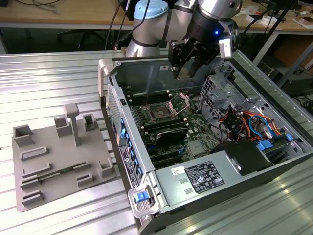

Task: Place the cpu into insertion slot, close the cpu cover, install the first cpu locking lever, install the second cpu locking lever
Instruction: 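Place the cpu into insertion slot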

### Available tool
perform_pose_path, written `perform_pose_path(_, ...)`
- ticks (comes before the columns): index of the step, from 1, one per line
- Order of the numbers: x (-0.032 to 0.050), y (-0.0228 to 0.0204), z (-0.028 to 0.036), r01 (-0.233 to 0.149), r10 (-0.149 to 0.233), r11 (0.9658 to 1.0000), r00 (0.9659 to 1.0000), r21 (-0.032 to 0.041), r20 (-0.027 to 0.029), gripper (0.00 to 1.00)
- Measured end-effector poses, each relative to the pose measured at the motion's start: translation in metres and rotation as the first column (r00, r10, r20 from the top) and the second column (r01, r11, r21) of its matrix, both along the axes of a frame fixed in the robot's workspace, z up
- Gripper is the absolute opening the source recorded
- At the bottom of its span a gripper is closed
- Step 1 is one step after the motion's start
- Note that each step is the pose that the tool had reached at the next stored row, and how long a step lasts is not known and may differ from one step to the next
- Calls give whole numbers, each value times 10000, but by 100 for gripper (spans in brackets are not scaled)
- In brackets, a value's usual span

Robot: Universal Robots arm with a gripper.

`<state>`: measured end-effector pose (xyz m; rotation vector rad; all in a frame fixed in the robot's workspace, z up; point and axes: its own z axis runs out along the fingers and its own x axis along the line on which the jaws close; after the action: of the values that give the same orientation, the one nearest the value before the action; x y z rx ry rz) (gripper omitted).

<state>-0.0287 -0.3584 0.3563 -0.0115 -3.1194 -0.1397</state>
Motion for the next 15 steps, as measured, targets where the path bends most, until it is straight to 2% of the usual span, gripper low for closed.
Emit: perform_pose_path(15,0,0,-28,0,0,10000,10000,0,0,55)
